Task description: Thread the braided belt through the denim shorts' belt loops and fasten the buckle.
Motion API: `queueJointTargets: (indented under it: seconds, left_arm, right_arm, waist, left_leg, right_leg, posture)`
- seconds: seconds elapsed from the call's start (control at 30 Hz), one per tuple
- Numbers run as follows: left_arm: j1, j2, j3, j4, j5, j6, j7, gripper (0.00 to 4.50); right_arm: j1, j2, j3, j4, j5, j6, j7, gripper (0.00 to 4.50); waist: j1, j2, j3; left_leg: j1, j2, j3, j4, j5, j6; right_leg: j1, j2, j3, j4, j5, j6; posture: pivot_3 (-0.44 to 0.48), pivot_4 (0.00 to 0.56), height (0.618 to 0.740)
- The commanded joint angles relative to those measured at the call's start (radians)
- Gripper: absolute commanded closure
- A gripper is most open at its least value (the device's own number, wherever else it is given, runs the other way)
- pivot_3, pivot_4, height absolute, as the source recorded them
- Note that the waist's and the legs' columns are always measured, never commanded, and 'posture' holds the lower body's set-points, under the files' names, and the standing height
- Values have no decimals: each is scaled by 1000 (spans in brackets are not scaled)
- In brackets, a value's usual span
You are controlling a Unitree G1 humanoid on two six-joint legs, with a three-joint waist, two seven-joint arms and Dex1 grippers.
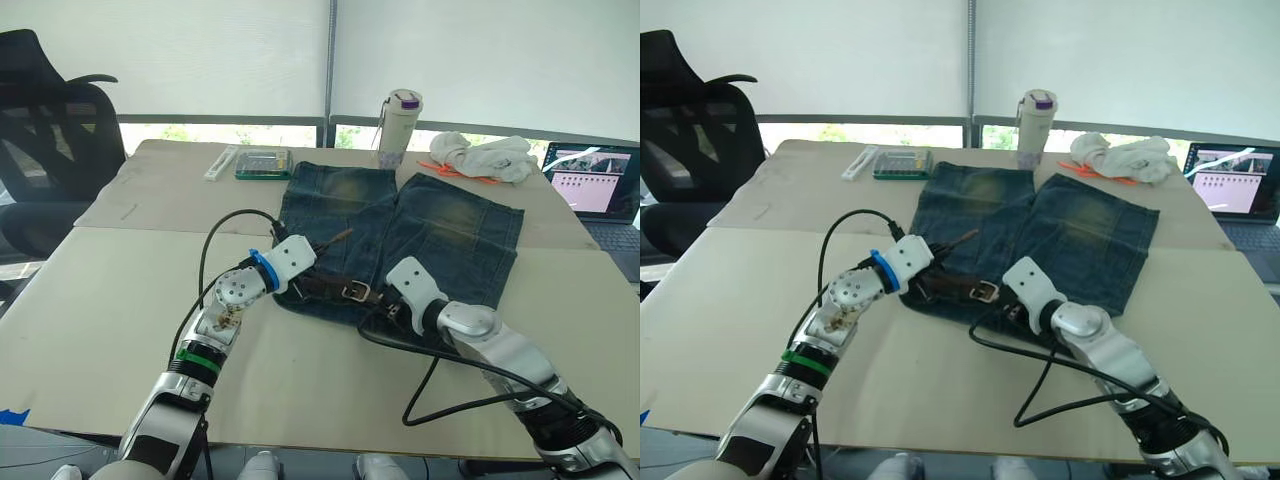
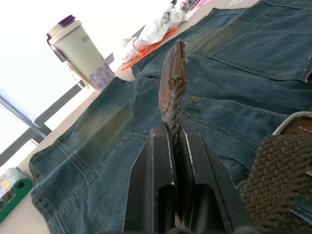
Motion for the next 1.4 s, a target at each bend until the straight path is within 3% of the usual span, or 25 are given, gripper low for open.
queueJointTargets:
  seconds: [0.03,0.57,0.83,1.0,1.4]
  left_arm:
    - [-21,13,-6,-5,12,-38,-10,4500]
    - [-48,45,-49,48,71,-111,-47,4500]
    - [-75,72,-103,60,145,-163,-59,4500]
    - [-98,100,-155,73,234,-192,-46,4500]
    - [-141,104,-178,125,277,-202,-46,4500]
  right_arm:
    - [17,-1,1,-30,-30,2,41,1878]
    - [3,33,-9,26,-176,-25,37,1878]
    - [-13,-58,58,114,-433,-356,31,4415]
    - [-17,-74,66,179,-565,-568,-9,4483]
    - [-7,-54,42,313,-786,-865,-171,4483]
  waist:
    - [0,0,0]
    - [0,0,0]
    - [3,0,0]
    - [2,0,0]
    - [0,0,0]
  left_leg:
    - [0,0,0,0,0,0]
    - [0,0,0,1,0,0]
    - [0,-1,0,3,0,0]
    - [0,-1,0,3,0,0]
    - [0,-1,0,3,0,0]
  right_leg:
    - [0,0,0,0,0,0]
    - [0,0,0,1,0,0]
    - [1,0,0,1,0,0]
    - [0,0,0,1,0,0]
    - [0,0,0,2,0,0]
  posture:
    - [0,150,737]
    - [0,150,737]
    - [0,150,737]
    - [0,150,737]
    - [0,150,737]
